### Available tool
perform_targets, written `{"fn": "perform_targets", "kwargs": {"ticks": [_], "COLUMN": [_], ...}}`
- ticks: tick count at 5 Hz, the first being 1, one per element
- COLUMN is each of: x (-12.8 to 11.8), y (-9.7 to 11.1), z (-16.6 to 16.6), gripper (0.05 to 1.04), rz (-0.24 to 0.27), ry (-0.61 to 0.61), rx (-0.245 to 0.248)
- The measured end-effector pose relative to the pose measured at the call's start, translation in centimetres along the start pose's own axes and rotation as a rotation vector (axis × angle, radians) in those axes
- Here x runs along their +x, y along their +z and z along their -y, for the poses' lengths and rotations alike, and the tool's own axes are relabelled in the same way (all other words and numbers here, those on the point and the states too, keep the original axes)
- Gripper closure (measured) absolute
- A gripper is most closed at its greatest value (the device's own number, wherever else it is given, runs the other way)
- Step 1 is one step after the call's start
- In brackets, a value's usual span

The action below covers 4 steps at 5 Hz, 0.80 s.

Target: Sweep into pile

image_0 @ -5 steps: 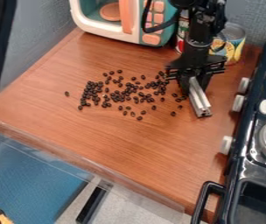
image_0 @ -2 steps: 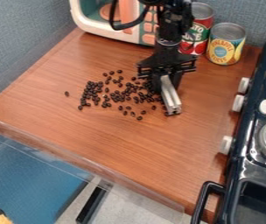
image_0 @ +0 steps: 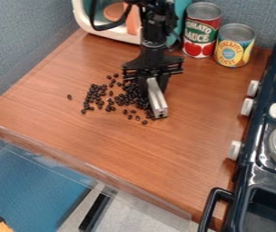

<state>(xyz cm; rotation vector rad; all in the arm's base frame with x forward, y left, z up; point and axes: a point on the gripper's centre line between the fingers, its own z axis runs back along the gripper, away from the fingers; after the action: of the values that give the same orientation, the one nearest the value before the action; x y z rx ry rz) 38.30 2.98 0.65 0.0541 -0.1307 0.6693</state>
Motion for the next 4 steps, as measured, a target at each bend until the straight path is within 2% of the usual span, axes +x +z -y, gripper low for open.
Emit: {"fn": "perform_targets", "kwargs": {"ticks": [4], "x": [1.9], "y": [-0.1], "z": [-7.0], "gripper": [0.692], "rz": [0.014], "ry": [0.048], "rx": [0.012]}}
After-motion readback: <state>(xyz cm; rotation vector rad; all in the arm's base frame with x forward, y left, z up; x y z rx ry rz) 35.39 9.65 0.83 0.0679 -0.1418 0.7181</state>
